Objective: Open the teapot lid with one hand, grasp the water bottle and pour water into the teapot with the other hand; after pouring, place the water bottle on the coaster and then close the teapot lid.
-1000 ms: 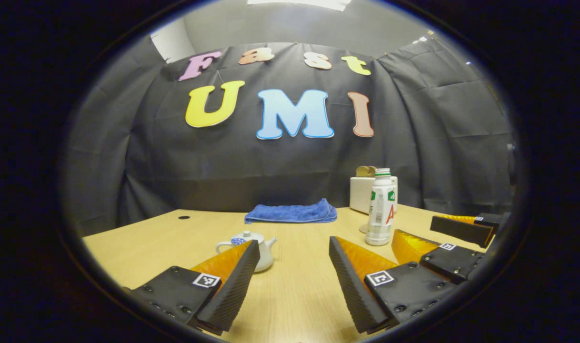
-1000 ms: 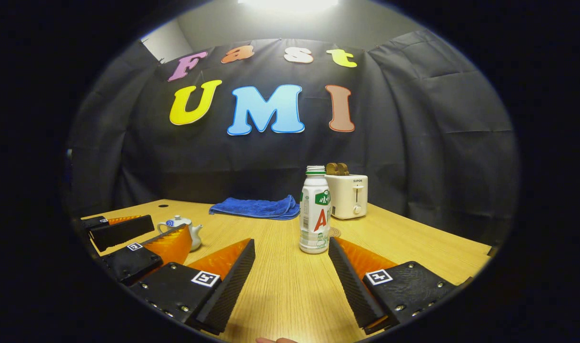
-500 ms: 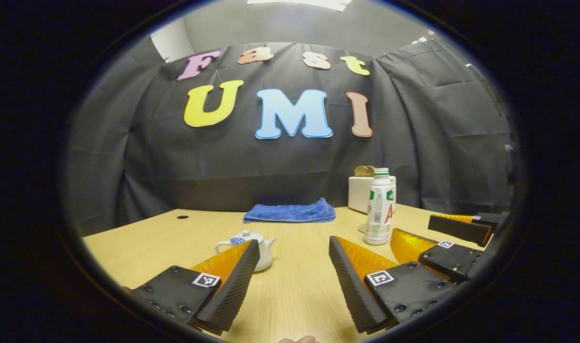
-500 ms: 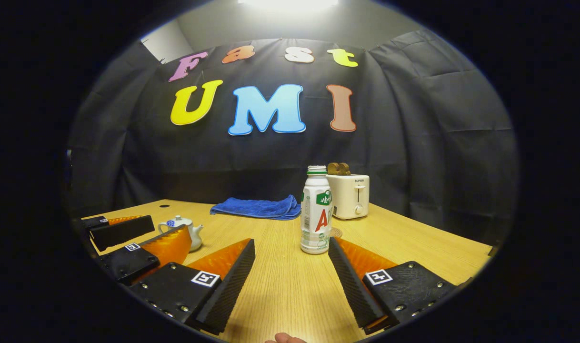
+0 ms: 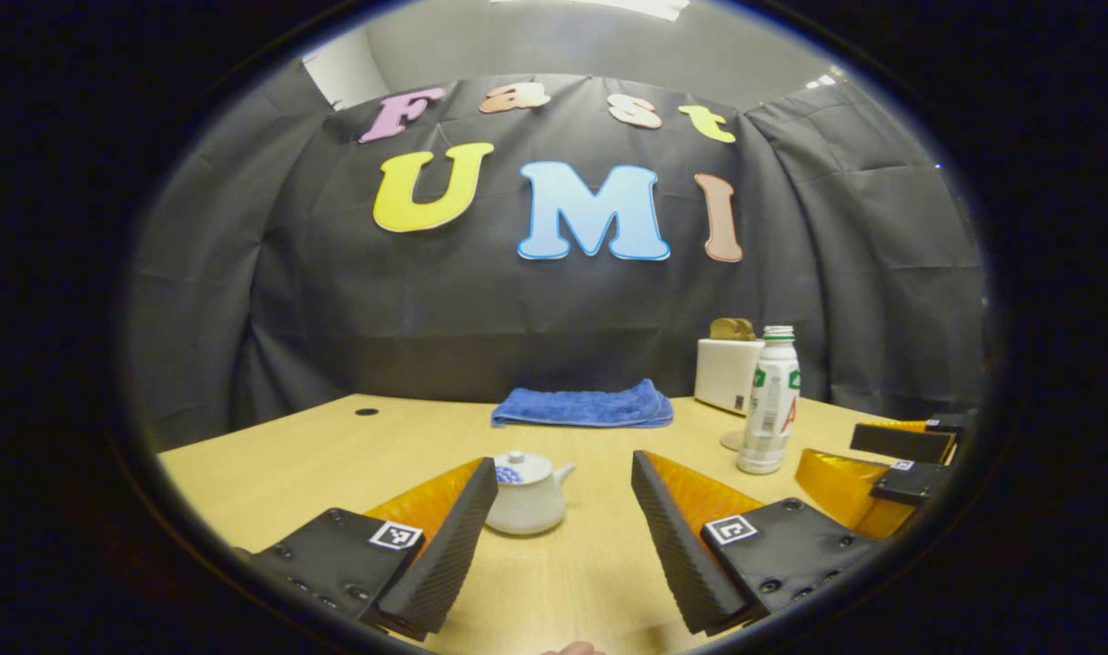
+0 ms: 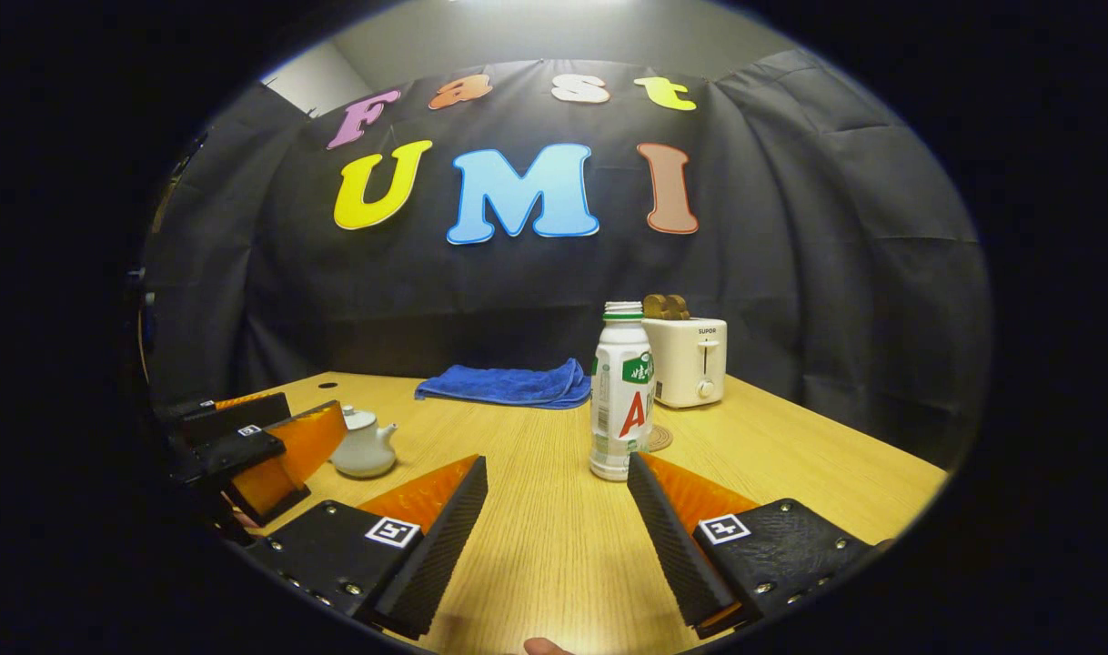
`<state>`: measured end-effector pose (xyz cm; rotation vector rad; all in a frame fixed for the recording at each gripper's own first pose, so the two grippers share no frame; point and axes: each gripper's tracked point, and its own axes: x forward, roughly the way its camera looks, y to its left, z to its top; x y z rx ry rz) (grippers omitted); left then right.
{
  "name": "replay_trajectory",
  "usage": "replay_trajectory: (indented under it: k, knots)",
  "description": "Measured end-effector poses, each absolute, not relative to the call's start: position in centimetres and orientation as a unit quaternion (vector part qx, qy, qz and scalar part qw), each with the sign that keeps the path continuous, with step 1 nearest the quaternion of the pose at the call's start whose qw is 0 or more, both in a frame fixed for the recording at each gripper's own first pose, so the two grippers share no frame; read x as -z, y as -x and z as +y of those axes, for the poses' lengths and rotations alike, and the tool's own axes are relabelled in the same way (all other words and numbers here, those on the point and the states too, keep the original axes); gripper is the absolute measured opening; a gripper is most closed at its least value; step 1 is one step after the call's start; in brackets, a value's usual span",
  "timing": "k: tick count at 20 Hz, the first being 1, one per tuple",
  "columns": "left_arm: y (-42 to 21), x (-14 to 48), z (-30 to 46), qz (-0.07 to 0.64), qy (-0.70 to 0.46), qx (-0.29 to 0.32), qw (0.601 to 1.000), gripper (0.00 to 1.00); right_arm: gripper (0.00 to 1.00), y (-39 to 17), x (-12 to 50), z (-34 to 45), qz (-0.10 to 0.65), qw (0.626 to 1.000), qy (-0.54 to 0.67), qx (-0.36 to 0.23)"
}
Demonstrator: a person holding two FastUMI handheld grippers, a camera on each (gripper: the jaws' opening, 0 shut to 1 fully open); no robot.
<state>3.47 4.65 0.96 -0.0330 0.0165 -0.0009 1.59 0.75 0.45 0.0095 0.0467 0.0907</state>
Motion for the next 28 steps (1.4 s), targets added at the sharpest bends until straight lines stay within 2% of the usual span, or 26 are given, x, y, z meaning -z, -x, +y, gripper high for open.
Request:
replay_trajectory:
  k: [14,16,17,19,20,22,23,24,25,27,28]
  knots:
    - [-12.2,1.0,7.8,0.046,-0.001,-0.011,0.999,1.00,0.95,-2.3,-0.3,-0.3,0.031,0.998,-0.024,-0.044]
    - [-12.7,1.9,7.9,0.059,0.004,-0.015,0.998,0.92,0.95,-2.3,-0.3,-0.3,0.036,0.998,-0.029,-0.046]
    - [-13.0,2.2,8.0,0.062,0.002,-0.017,0.998,0.84,0.95,-2.3,-0.5,-0.5,0.034,0.998,-0.032,-0.046]
    - [-13.0,1.9,8.2,0.061,-0.010,-0.021,0.998,0.83,0.95,-2.3,-0.8,-0.8,0.029,0.998,-0.036,-0.043]
    - [-13.2,2.0,8.6,0.059,-0.008,-0.026,0.998,0.77,0.95,-2.3,-0.8,-0.8,0.028,0.998,-0.037,-0.042]
    - [-13.6,2.4,8.3,0.066,-0.002,-0.019,0.998,0.35,0.95,-2.2,-0.7,-1.1,0.029,0.998,-0.037,-0.040]
    - [-13.8,2.8,7.8,0.078,-0.004,-0.007,0.997,0.44,0.95,-2.2,-0.7,-1.1,0.030,0.998,-0.040,-0.041]
    - [-14.4,3.2,7.3,0.075,-0.007,-0.009,0.997,0.44,0.96,-2.2,-0.6,-0.9,0.032,0.998,-0.041,-0.043]
    - [-14.6,2.9,7.5,0.077,-0.021,-0.007,0.997,0.22,0.96,-2.2,-0.6,-0.8,0.034,0.998,-0.039,-0.044]
    - [-14.4,2.7,7.9,0.077,-0.036,-0.001,0.996,0.16,0.95,-2.2,-0.6,-0.9,0.034,0.998,-0.031,-0.044]
    - [-14.4,2.6,8.1,0.075,-0.028,0.002,0.997,0.20,0.95,-2.2,-0.6,-1.0,0.033,0.998,-0.027,-0.043]
